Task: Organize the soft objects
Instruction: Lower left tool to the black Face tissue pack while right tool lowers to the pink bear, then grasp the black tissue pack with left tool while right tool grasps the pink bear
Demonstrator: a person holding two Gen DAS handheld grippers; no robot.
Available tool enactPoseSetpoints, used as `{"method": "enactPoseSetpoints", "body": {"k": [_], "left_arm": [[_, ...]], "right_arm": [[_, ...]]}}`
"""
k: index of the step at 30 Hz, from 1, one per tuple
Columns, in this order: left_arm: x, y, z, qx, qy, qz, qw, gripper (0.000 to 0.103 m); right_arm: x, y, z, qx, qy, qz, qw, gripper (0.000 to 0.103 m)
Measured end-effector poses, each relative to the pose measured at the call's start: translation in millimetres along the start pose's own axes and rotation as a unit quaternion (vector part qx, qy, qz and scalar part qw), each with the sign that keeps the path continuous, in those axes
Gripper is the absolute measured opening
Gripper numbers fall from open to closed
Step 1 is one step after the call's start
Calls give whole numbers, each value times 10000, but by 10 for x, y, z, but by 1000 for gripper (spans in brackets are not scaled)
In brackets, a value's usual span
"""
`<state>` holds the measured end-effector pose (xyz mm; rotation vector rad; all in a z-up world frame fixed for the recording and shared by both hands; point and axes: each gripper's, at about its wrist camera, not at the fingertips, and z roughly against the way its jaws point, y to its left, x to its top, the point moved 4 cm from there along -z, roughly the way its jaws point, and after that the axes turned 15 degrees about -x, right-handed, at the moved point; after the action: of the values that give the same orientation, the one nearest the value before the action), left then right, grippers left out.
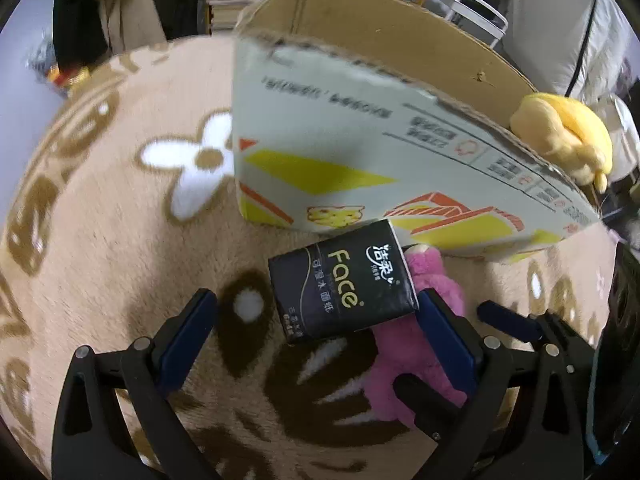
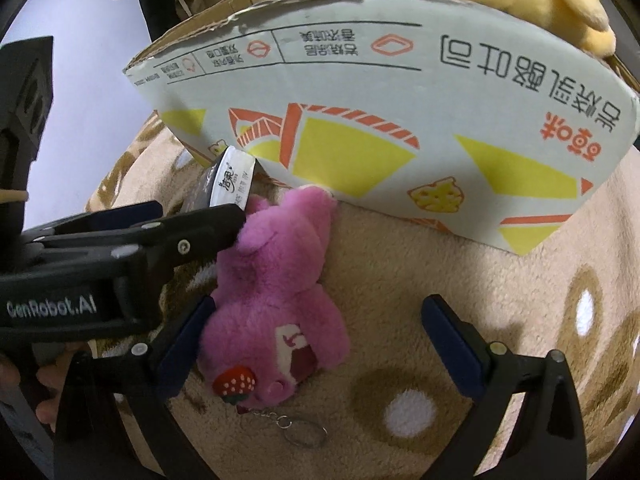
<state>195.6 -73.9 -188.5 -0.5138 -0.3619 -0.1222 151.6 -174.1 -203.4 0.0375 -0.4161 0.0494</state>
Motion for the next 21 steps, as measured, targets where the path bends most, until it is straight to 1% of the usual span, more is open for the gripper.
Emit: {"method": "enactPoseSetpoints", "body": {"k": [4, 10, 11, 12, 13, 14, 16, 18, 20, 21], "left_arm": [[25, 94, -49, -227, 26, 242, 9994, 98], [6, 178, -43, -288, -68, 301, 9991, 98], [6, 181, -42, -276, -83, 304, 9991, 96], [2, 185, -35, -263, -104, 312, 9991, 92], [3, 201, -29, -219, -123, 356, 9990, 78], [-53, 188, -14, -191, -116, 389, 9990, 68], [-68, 217, 0, -209, -123, 487, 9985, 65], [-81, 223, 0, -220, -118, 496, 9985, 64], [-96, 231, 16, -202, -139, 492, 9985, 63], [-107, 224, 26, -160, -159, 452, 9987, 63]], "right_arm": [[0, -57, -7, 21, 30, -33, 10000, 103], [-7, -93, 0, 13, 30, -13, 10000, 103], [-8, -92, 0, 11, 27, -14, 10000, 103], [-7, -87, -2, 7, 26, -8, 10000, 103], [-9, -81, -2, 7, 23, 0, 10000, 103], [-12, -75, 5, 21, 18, 8, 10000, 101], [-18, -49, 10, 122, 63, -11, 9999, 97], [-31, -32, 23, 158, 80, -17, 9998, 93], [-35, -20, 34, 236, 99, -15, 9997, 87], [-37, -13, 41, 239, 97, -6, 9997, 87]]}}
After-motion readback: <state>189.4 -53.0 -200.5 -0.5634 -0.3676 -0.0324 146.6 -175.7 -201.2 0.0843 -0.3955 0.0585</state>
